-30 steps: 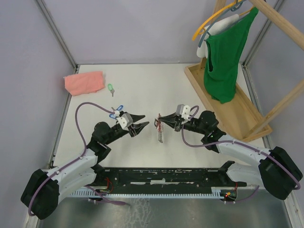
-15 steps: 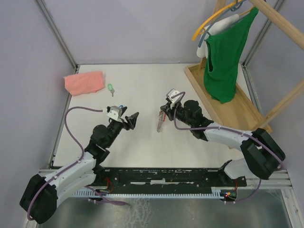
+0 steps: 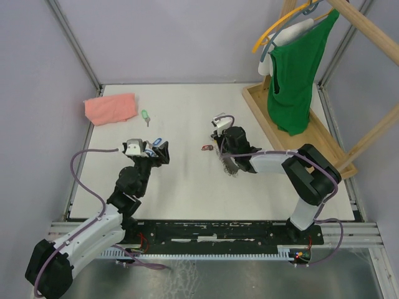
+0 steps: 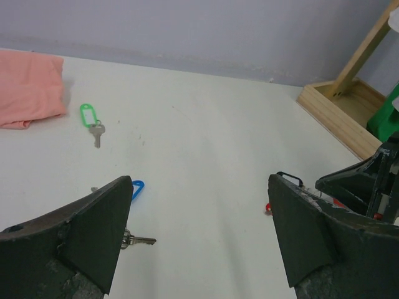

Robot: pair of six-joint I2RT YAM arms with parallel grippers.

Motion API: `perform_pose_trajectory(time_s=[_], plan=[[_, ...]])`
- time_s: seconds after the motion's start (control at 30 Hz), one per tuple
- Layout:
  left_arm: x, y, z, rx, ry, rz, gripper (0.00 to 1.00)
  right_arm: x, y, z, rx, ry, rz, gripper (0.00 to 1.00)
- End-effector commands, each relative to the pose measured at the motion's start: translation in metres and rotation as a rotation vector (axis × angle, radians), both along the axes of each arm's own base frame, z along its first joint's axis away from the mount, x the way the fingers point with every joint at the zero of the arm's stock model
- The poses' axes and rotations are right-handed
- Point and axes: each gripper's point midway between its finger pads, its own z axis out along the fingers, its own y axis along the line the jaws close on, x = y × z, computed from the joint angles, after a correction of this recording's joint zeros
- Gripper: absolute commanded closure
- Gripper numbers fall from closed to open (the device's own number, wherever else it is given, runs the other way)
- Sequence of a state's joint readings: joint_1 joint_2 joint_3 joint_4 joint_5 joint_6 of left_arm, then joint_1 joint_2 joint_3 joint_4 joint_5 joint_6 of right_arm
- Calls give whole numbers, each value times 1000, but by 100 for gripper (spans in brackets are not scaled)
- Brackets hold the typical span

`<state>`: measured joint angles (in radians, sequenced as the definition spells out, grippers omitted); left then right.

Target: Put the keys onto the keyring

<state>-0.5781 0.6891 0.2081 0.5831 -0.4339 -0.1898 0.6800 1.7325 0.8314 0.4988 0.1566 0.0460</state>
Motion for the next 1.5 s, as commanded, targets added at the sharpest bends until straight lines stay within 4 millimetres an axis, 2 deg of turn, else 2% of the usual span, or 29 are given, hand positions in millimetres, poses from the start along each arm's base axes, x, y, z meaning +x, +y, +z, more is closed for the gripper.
perform_pose_trajectory(time_s=[0.0,0.17,0.3,0.43,0.47,0.5,0.77,0.93,1.13,1.37,1.47], plan=[[0,13,13,-98,2,72,5,22,-10,13,22,-36,-106,79],[-8,21,27,-202,6,100,4,11,-24,23,25,3,-147,61],[-18,24,38,-300,16,94,1,-15,-41,44,11,74,-160,36],[-29,29,53,-354,49,95,0,-43,-75,77,9,90,-243,15],[-33,31,63,-365,49,92,1,-51,-83,84,9,83,-253,5],[-37,32,68,-365,59,88,1,-58,-92,91,14,75,-270,0],[-74,49,100,-303,114,57,1,-119,-158,157,111,-38,-365,0],[-101,66,120,-265,92,46,1,-155,-190,181,136,-65,-390,0],[-125,78,127,-273,30,15,1,-182,-208,193,178,-97,-372,0],[-135,80,105,-257,41,-8,1,-195,-217,192,226,-115,-374,0],[-135,80,95,-241,59,-2,1,-195,-217,185,220,-109,-375,0]])
